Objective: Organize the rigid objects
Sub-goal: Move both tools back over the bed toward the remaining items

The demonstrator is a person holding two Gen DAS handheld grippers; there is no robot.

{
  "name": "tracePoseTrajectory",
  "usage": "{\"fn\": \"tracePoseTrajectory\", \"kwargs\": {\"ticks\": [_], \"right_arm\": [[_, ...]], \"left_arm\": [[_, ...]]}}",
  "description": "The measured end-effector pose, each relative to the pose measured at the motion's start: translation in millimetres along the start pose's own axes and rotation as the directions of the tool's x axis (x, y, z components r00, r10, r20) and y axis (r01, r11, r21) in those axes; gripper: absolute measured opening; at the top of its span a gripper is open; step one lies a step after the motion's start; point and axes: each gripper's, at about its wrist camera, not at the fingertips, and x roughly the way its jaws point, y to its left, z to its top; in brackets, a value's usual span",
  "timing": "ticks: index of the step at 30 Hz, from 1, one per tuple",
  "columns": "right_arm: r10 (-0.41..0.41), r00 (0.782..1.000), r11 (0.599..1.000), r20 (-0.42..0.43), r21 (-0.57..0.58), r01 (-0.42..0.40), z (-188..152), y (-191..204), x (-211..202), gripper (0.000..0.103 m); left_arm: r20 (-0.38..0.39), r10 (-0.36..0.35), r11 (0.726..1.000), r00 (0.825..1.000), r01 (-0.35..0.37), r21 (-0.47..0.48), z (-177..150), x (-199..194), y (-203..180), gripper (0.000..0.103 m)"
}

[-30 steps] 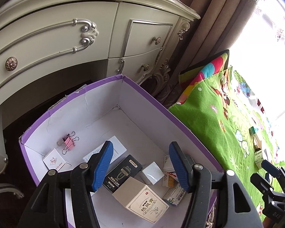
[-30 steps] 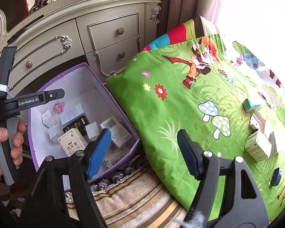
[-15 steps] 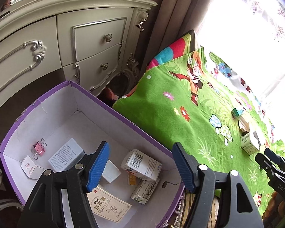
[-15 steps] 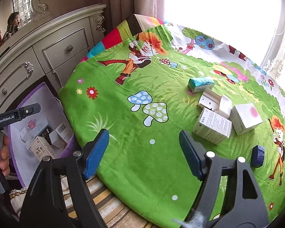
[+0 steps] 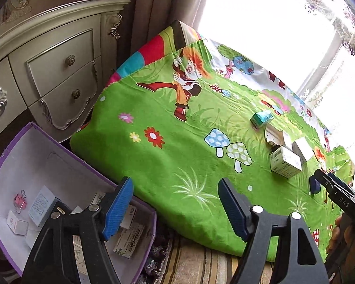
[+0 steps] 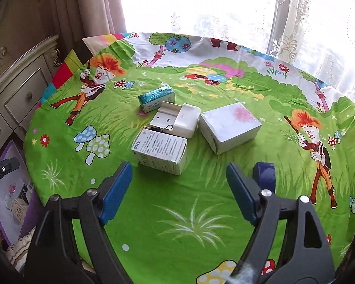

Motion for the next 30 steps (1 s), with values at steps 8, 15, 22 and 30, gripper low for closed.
{"fn": "tracePoseTrajectory", "kwargs": {"ticks": [8,15,22,30], "right_arm": [[-0.098,0.995,0.992,-0.025,0.073,0.100,-10.5,-44.2,20.7,0.084],[-0.129,0.990,0.984,-0.049,0.116,0.134,-18.0,-64.1,36.7,0.084],[-0.147,0.987,0.974,-0.058,0.164,0.155,-21.0,-79.8,45.1,0.084],[-0.142,0.987,0.969,-0.073,0.191,0.153,-24.1,-89.5,58.0,0.084]], "left_arm": [[-0.018,-0.116,0.988,0.993,0.117,0.102,0.4,15.9,-71.3,0.083],[-0.042,-0.183,0.956,0.982,0.188,0.224,-1.2,30.3,-141.5,0.085],[-0.083,-0.187,0.935,0.979,0.203,0.289,-1.7,62.3,-194.9,0.091],[-0.136,-0.137,0.929,0.981,0.175,0.326,1.4,99.9,-221.2,0.096]]}}
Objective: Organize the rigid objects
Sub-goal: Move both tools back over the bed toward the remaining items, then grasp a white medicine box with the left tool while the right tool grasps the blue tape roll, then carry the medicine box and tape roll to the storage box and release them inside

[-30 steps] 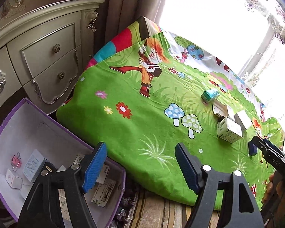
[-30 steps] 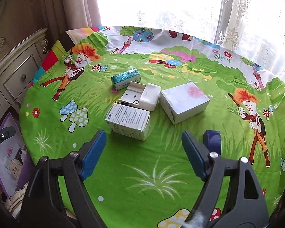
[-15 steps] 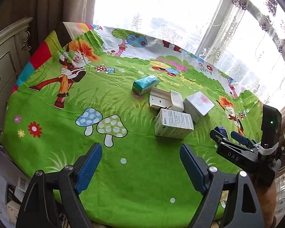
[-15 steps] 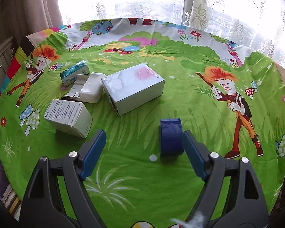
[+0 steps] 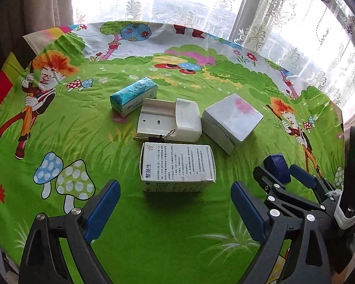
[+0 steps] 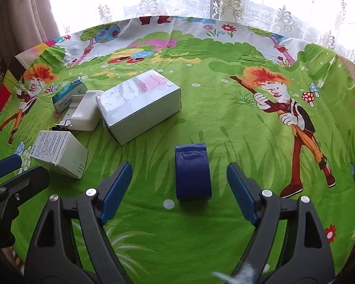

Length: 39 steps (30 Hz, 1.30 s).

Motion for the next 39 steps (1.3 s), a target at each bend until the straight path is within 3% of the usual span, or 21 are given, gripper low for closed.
{"fn": "tracePoseTrajectory", "kwargs": {"ticks": [7,11,13,14,15,18,28,39], "right_arm": [[0.001,1.000,1.000,-0.019,-0.001,-0.001,-0.8,-1.5,12.1,0.082],[-0.017,1.000,1.000,-0.011,-0.006,0.017,-0.4,-2.3,13.5,0.069],[-0.025,1.000,1.000,-0.005,-0.003,0.025,-0.4,-3.3,12.7,0.060],[-0.028,1.000,1.000,-0.002,-0.003,0.028,-0.5,-3.4,11.9,0.051],[-0.024,1.000,1.000,0.001,-0.004,0.024,-0.2,-3.6,11.2,0.042],[-0.013,1.000,1.000,0.005,-0.007,0.013,-1.0,-2.5,9.9,0.032],[0.028,1.000,0.999,0.000,-0.032,-0.028,-7.9,7.7,3.7,0.032],[0.092,0.996,0.992,0.010,-0.089,-0.090,-16.4,37.3,-21.1,0.032]], "left_arm": [[-0.031,0.014,1.000,0.999,-0.013,0.017,4.9,21.9,-1.8,0.096],[-0.035,0.034,0.998,0.999,-0.033,0.048,4.7,29.5,-4.1,0.092],[-0.036,0.040,0.998,0.999,-0.039,0.051,4.3,31.3,-3.9,0.075],[-0.038,0.036,0.998,0.999,-0.034,0.049,4.3,32.0,-3.3,0.071],[-0.034,0.036,0.998,0.999,-0.034,0.051,4.1,31.4,-3.0,0.072],[-0.034,0.038,0.998,0.999,-0.036,0.053,2.0,29.5,-1.2,0.071],[-0.026,0.044,0.999,0.999,-0.044,0.017,-16.2,9.3,19.4,0.071],[-0.015,0.059,0.994,0.998,-0.061,-0.092,-43.5,-24.7,62.4,0.071]]}}
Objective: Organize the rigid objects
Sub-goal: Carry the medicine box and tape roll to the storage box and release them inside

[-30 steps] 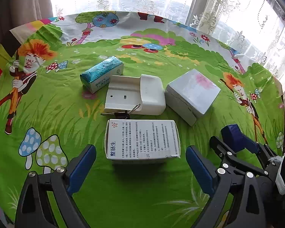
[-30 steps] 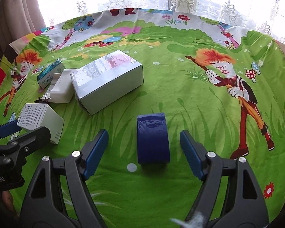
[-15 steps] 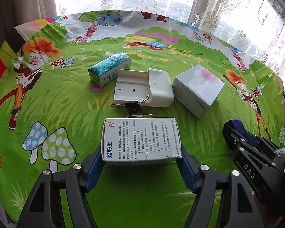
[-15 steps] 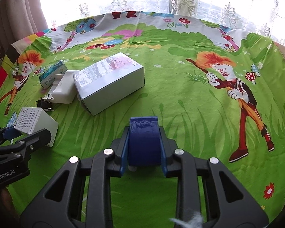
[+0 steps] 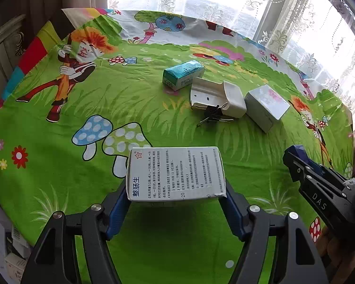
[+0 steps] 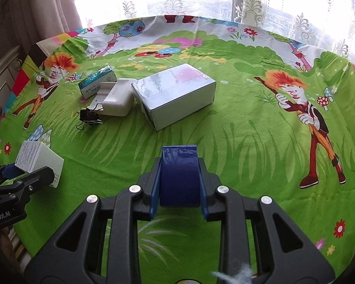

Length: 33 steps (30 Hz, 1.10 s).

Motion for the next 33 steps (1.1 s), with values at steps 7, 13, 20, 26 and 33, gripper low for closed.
{"fn": "tracePoseTrajectory", "kwargs": {"ticks": [7,13,20,26,33], "right_arm": [[0.047,0.999,0.997,0.011,-0.066,-0.046,-5.0,35.6,-17.3,0.032],[0.079,0.997,0.992,0.024,-0.101,-0.076,-6.9,60.7,-35.3,0.032],[0.129,0.991,0.977,0.022,-0.171,-0.124,-12.5,101.0,-53.7,0.032],[0.177,0.984,0.964,0.008,-0.203,-0.172,-15.7,127.5,-65.4,0.032],[0.224,0.974,0.942,-0.029,-0.248,-0.225,-22.2,164.8,-74.4,0.032]], "left_arm": [[0.021,0.015,0.998,1.000,-0.014,-0.065,-12.7,-23.9,33.2,0.071],[0.045,0.045,0.994,0.998,-0.040,-0.104,-22.7,-44.0,59.8,0.071],[0.080,0.084,0.986,0.993,-0.072,-0.148,-32.3,-66.0,90.2,0.071],[0.100,0.106,0.976,0.989,-0.084,-0.200,-41.6,-80.4,119.5,0.071],[0.122,0.138,0.963,0.983,-0.104,-0.250,-54.8,-96.0,153.2,0.071]]}}
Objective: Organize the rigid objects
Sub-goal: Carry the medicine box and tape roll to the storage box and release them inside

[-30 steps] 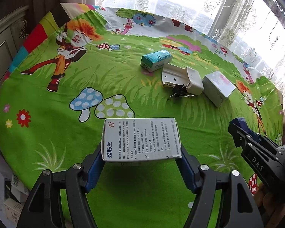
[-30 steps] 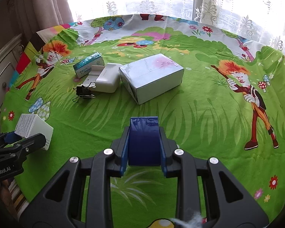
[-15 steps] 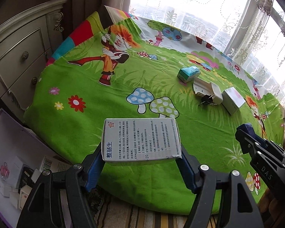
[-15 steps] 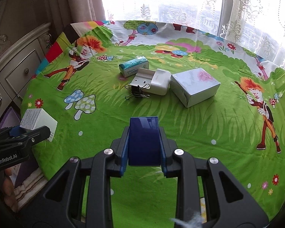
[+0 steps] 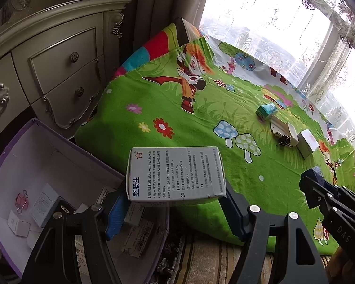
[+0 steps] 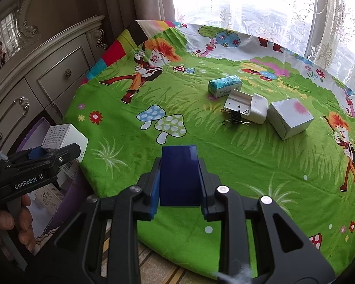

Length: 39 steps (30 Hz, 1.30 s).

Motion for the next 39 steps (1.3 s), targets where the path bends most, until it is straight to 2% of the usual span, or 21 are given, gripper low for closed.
{"fn": "tracePoseTrajectory", "kwargs": {"ticks": [10,22,33,39], "right_arm": [[0.084,0.996,0.991,-0.032,-0.105,-0.087,7.0,72.2,-0.5,0.032],[0.181,0.979,0.947,-0.097,-0.250,-0.200,5.0,163.9,6.7,0.032],[0.231,0.961,0.895,-0.155,-0.354,-0.272,-4.5,220.3,18.4,0.031],[0.242,0.953,0.875,-0.184,-0.382,-0.296,-11.3,235.2,26.5,0.031]], "left_arm": [[0.055,0.093,0.994,0.994,-0.090,-0.060,-5.7,-19.9,56.4,0.071],[0.089,0.209,0.965,0.974,-0.190,-0.181,-16.9,-40.6,128.0,0.071],[0.090,0.278,0.937,0.956,-0.249,-0.247,-20.1,-44.1,162.4,0.071],[0.085,0.295,0.927,0.952,-0.263,-0.267,-20.9,-42.5,170.7,0.072]]}}
